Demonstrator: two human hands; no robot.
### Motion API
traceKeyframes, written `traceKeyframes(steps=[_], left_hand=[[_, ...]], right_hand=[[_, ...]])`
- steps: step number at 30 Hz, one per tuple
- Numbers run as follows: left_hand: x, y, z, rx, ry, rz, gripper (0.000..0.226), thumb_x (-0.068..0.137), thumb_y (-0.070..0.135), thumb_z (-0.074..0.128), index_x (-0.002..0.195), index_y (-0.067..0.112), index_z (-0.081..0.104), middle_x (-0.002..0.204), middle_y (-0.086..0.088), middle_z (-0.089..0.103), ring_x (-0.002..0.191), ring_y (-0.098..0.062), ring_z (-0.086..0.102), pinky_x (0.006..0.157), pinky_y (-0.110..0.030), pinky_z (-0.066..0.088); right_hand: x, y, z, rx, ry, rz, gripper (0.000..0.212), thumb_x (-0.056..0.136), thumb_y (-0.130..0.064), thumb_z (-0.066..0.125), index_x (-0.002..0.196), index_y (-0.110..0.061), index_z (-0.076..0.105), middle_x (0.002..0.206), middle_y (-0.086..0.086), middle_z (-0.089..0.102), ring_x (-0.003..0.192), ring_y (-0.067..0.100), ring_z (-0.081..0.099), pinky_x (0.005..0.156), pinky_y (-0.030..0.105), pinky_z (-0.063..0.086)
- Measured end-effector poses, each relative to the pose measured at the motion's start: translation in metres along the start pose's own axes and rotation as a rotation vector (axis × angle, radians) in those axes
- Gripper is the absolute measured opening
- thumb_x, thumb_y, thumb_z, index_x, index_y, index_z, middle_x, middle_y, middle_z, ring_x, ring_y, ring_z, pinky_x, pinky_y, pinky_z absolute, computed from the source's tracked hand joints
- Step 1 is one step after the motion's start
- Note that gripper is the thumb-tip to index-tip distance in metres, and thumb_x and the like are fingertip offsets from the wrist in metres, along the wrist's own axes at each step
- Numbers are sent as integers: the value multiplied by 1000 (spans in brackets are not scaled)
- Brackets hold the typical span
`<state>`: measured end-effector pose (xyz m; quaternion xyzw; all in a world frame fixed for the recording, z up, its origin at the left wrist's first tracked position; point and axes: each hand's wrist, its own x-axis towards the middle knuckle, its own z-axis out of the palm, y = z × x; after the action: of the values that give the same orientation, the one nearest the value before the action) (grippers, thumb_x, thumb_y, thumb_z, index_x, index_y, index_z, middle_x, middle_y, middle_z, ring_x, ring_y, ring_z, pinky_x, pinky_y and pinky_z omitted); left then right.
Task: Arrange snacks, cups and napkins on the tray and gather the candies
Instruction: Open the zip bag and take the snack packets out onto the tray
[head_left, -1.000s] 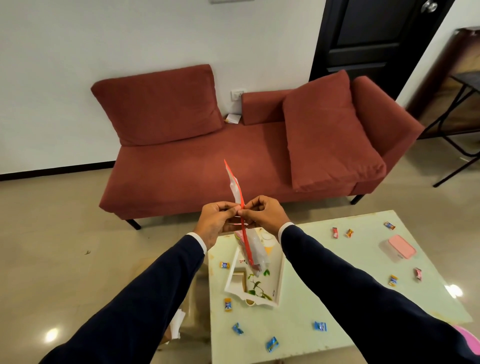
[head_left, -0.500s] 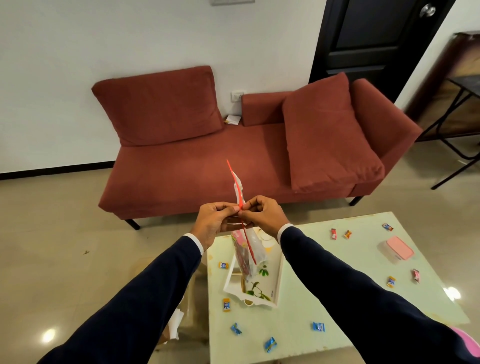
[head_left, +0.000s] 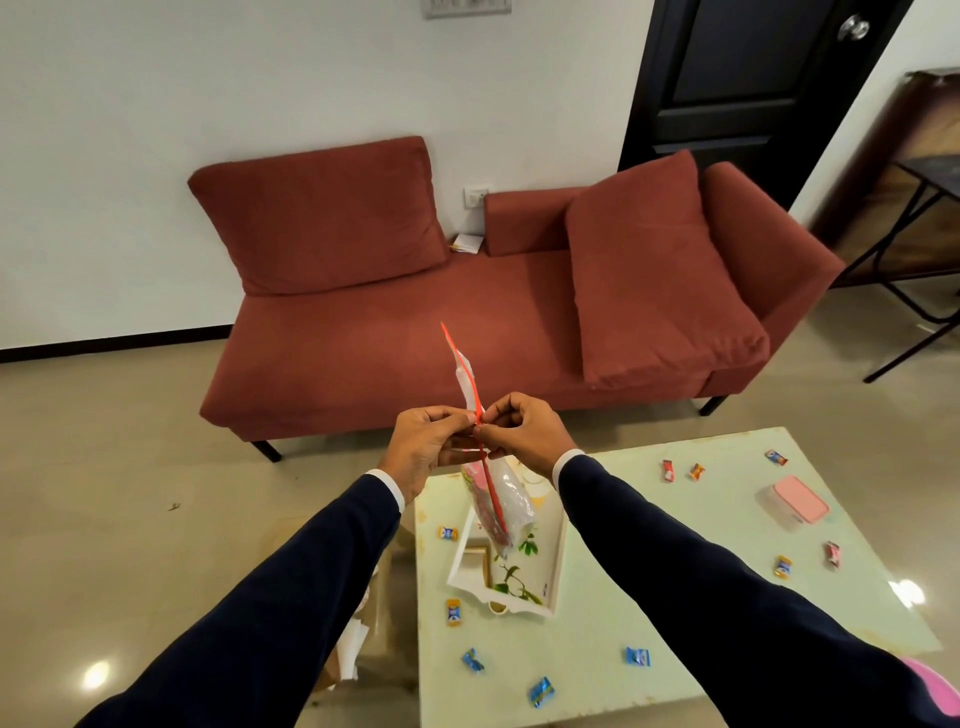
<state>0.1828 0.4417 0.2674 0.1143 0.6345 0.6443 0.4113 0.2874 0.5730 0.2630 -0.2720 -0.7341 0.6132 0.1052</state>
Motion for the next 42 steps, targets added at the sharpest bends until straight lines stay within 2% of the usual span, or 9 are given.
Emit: traceKeyframes(steps=[8,14,23,29,34,38,42], left_hand=[[-1,2,2,45,12,40,9,92,5,70,92,-1,77,85,-21,77,73,-31,77,62,-35,63],[3,-1,1,127,46,40,8,92,3,70,91,-2,76,84,-24,76,77,-35,77,62,-38,63],[1,-6,2,173,49,42,9,93,4,68,89,0,75,84,-21,77,78,-34,77,64,-37,63],[-6,-4,2,173,8,41,13,95,9,68,95,-1,75,88,-20,78,81,-33,78,69,-39,65],[-7,-3,6,236,41,75,8,91,7,72,93,0,77,86,-18,78,79,-32,78,67,-37,64],[-8,-5,7,228,60,78,7,91,7,73,91,2,77,84,-17,78,79,-32,78,67,-37,64],[-10,-8,11,303,87,141,5,90,7,73,90,5,78,81,-12,78,75,-27,78,64,-32,63]], right_hand=[[0,0,0,7,-3,-1,18,83,-15,79,92,-10,64,84,9,71,77,25,73,73,40,64],[-2,2,3,-53,3,-22,17,82,-16,80,88,-14,64,81,7,72,67,15,73,64,28,62],[-5,3,7,-112,34,-11,11,85,-15,73,86,-11,64,80,10,72,69,23,73,68,38,64],[-5,1,5,0,32,104,26,91,-33,70,90,-9,58,82,16,74,71,27,75,69,43,64],[-5,2,3,101,15,143,25,93,-22,68,104,-2,58,81,19,73,71,31,74,71,46,64],[-7,4,5,48,29,88,11,94,-16,66,95,-7,62,77,14,74,69,27,75,72,46,64],[-8,3,6,3,73,87,6,91,-12,65,87,-8,64,76,13,74,67,25,75,70,45,64]])
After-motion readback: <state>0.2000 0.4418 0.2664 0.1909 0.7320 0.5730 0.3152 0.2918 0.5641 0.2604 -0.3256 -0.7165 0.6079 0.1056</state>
